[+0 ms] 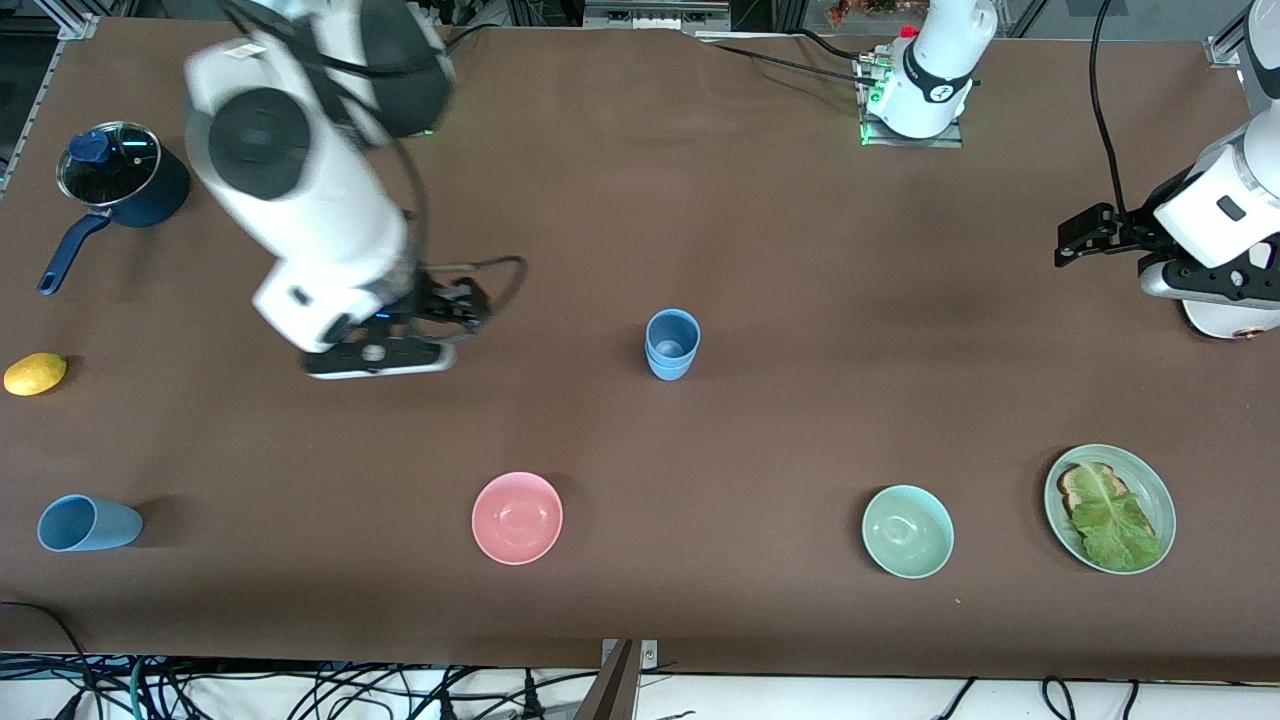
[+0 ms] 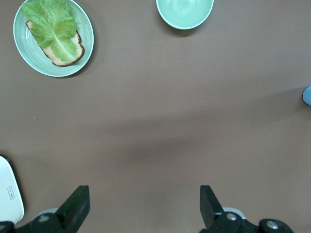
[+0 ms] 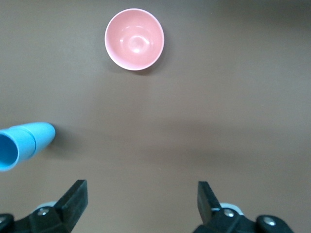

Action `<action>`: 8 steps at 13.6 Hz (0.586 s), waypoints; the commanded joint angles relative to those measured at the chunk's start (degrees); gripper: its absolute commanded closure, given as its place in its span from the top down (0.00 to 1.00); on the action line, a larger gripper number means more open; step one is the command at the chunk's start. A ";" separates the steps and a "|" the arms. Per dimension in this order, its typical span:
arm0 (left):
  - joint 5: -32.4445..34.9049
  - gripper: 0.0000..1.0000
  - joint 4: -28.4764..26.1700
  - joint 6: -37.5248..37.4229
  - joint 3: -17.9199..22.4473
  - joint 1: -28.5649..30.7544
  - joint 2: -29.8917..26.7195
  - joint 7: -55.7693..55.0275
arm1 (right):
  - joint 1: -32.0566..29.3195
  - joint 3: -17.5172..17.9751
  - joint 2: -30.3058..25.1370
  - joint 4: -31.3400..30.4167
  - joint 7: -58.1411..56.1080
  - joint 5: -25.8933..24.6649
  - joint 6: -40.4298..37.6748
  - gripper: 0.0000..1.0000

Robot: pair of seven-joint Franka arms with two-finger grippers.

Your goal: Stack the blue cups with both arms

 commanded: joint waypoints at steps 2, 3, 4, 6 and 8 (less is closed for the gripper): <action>-0.36 1.00 1.64 -1.19 0.09 -0.08 0.66 0.16 | -8.68 0.78 -15.46 -13.46 -9.54 3.12 -2.95 1.00; -0.36 1.00 1.64 -1.10 0.09 -0.08 0.57 0.16 | -10.00 0.70 -18.89 -16.71 -9.80 3.04 -3.04 1.00; -0.36 1.00 1.64 -1.19 0.09 -0.08 0.57 0.16 | -10.62 0.61 -21.62 -19.27 -9.98 2.95 -3.04 1.00; -0.36 1.00 1.64 -1.10 0.09 -0.08 0.66 0.16 | -12.82 0.61 -24.45 -21.75 -9.98 2.86 -3.39 1.00; -0.36 1.00 1.64 -1.19 0.09 -0.08 0.57 0.16 | -13.97 -0.79 -24.90 -21.76 -9.98 2.95 -4.44 1.00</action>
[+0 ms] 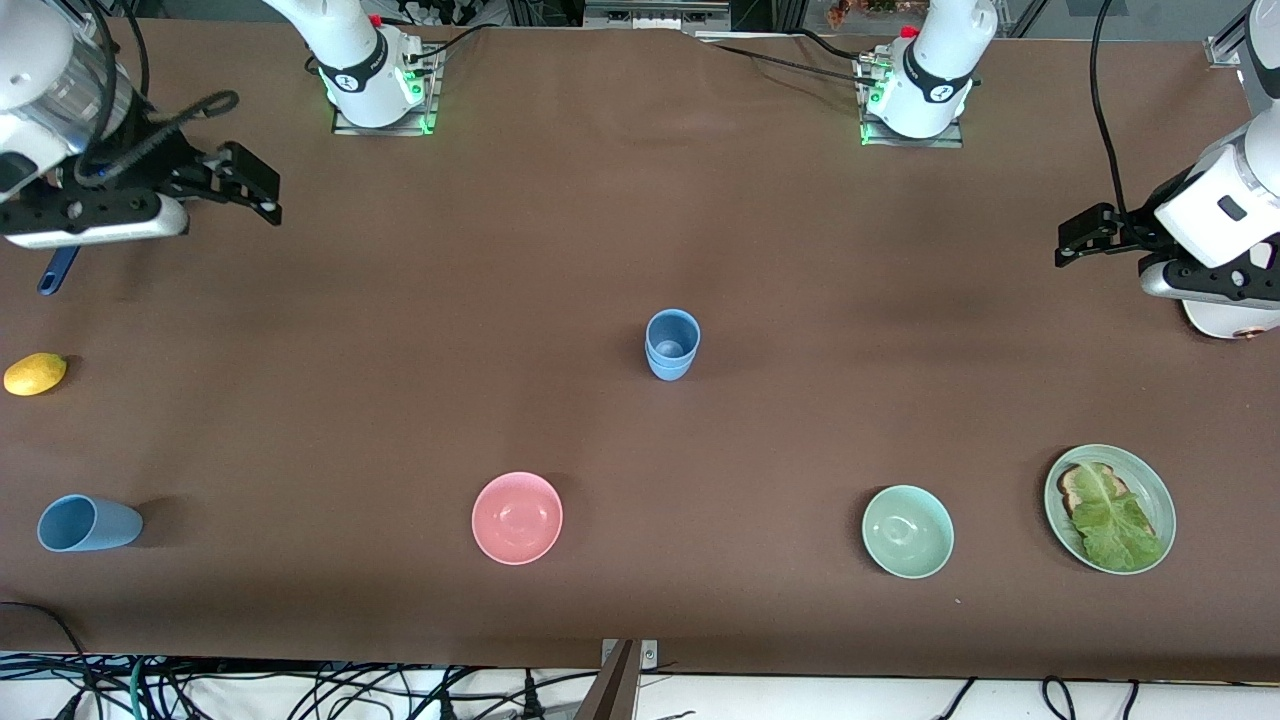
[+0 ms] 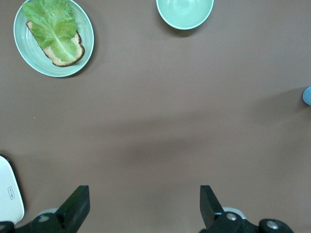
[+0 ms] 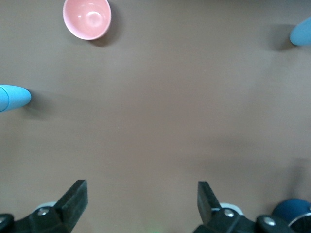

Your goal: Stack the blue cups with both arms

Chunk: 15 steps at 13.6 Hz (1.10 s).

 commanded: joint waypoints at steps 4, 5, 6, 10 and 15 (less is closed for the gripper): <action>-0.36 1.00 1.62 -1.22 0.09 -0.17 0.54 0.07 | -1.73 -3.23 -2.32 -2.89 -2.55 0.89 -1.40 1.00; -0.36 1.00 1.53 -1.22 0.09 -0.17 0.54 0.07 | -1.81 -3.40 -2.32 -2.80 -2.72 0.89 -1.40 1.00; -0.36 1.00 1.53 -1.22 0.09 -0.17 0.54 0.07 | -1.90 -3.41 -1.98 -2.54 -2.47 0.71 -1.48 1.00; -0.36 1.00 1.53 -1.22 0.09 -0.17 0.54 0.16 | -1.82 -4.20 -0.83 -1.39 -2.90 0.36 -1.40 1.00; -0.36 1.00 1.62 -2.36 0.09 -0.17 0.54 0.16 | -1.73 -4.11 -0.92 -1.39 -2.38 0.18 -1.31 1.00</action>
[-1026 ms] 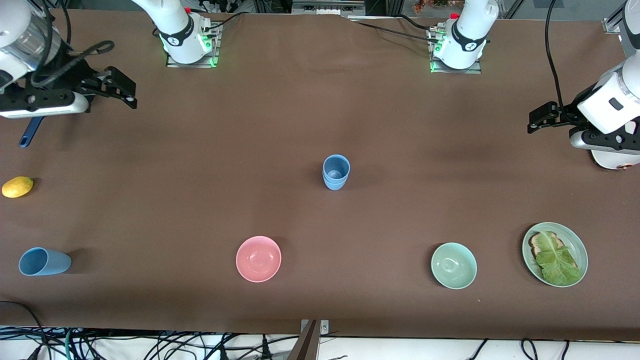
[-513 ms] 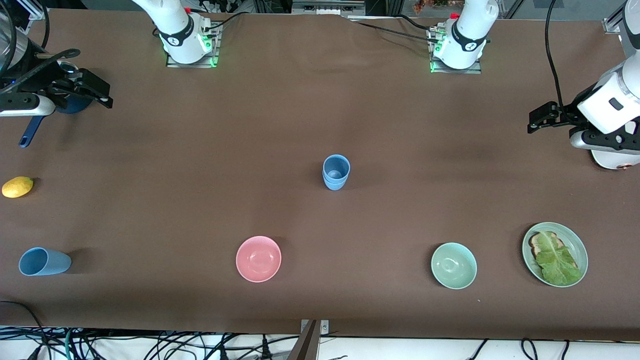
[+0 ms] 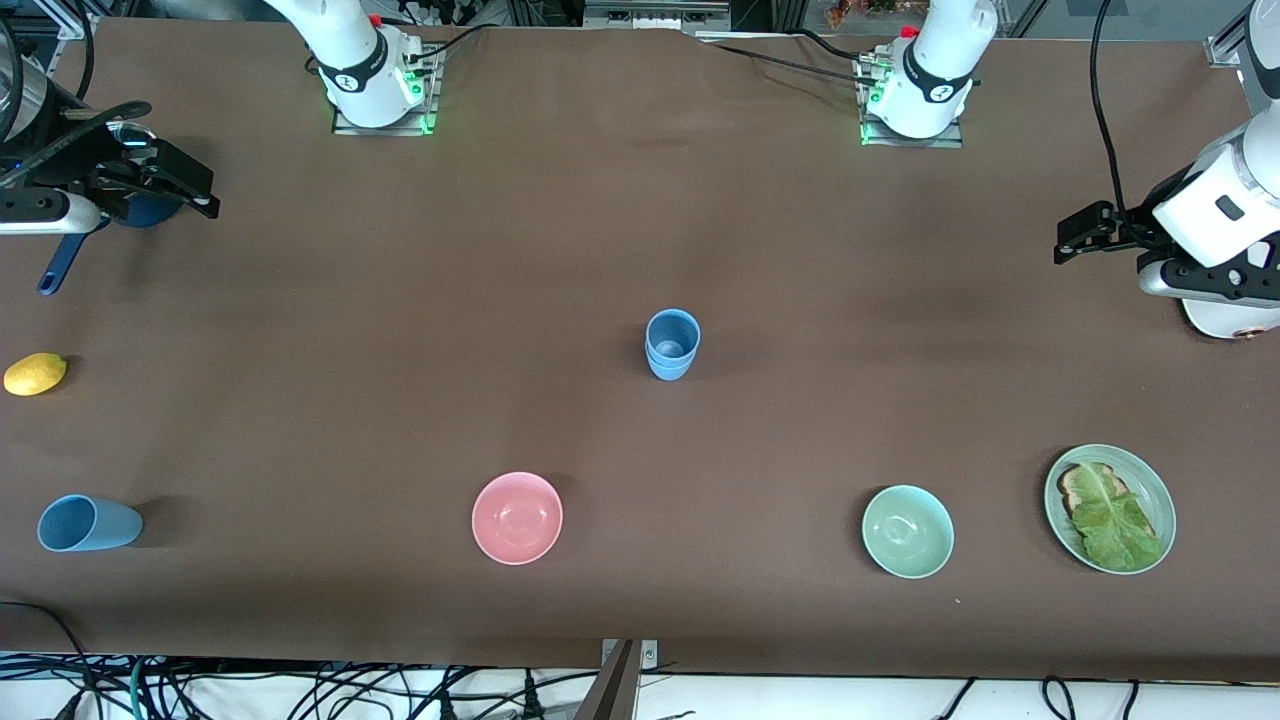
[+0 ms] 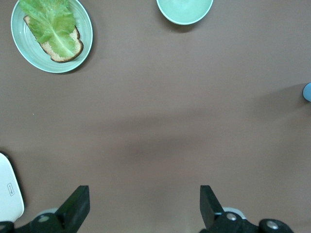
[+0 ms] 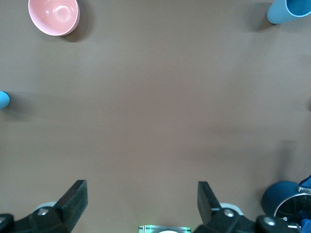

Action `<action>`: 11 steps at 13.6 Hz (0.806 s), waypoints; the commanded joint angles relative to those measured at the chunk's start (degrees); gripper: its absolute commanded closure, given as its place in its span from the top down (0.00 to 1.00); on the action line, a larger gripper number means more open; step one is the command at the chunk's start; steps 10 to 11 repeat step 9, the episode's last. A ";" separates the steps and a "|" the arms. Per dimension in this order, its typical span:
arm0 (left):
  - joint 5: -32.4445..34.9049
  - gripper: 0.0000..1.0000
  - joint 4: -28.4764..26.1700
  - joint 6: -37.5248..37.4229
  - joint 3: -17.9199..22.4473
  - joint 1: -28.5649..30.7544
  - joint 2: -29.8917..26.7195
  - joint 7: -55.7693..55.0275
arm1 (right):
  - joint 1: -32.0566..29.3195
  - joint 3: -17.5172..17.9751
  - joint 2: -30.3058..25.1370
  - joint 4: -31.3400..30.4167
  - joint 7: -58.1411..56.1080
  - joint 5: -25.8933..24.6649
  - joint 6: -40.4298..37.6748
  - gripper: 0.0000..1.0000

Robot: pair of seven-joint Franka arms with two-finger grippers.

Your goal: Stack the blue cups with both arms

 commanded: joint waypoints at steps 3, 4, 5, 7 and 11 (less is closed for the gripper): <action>-0.36 1.00 1.52 -1.35 0.09 -0.17 0.54 0.16 | -0.23 0.10 0.05 0.48 -0.45 0.10 -0.43 1.00; -0.36 1.00 1.52 -1.35 0.09 -0.17 0.54 0.07 | -0.23 0.10 -0.04 0.48 -0.45 0.10 -0.43 1.00; -0.36 1.00 1.61 -1.35 0.09 -0.17 0.54 0.07 | -0.23 0.10 -0.04 0.48 -0.45 0.01 -0.52 1.00; -0.36 1.00 1.52 -1.35 0.09 -0.17 0.54 0.07 | -0.23 0.10 -0.12 0.48 -0.27 0.01 -1.04 1.00; -0.36 1.00 1.61 -1.35 0.09 -0.17 0.54 -0.02 | -0.23 0.19 -0.04 0.48 -0.36 0.01 -1.05 1.00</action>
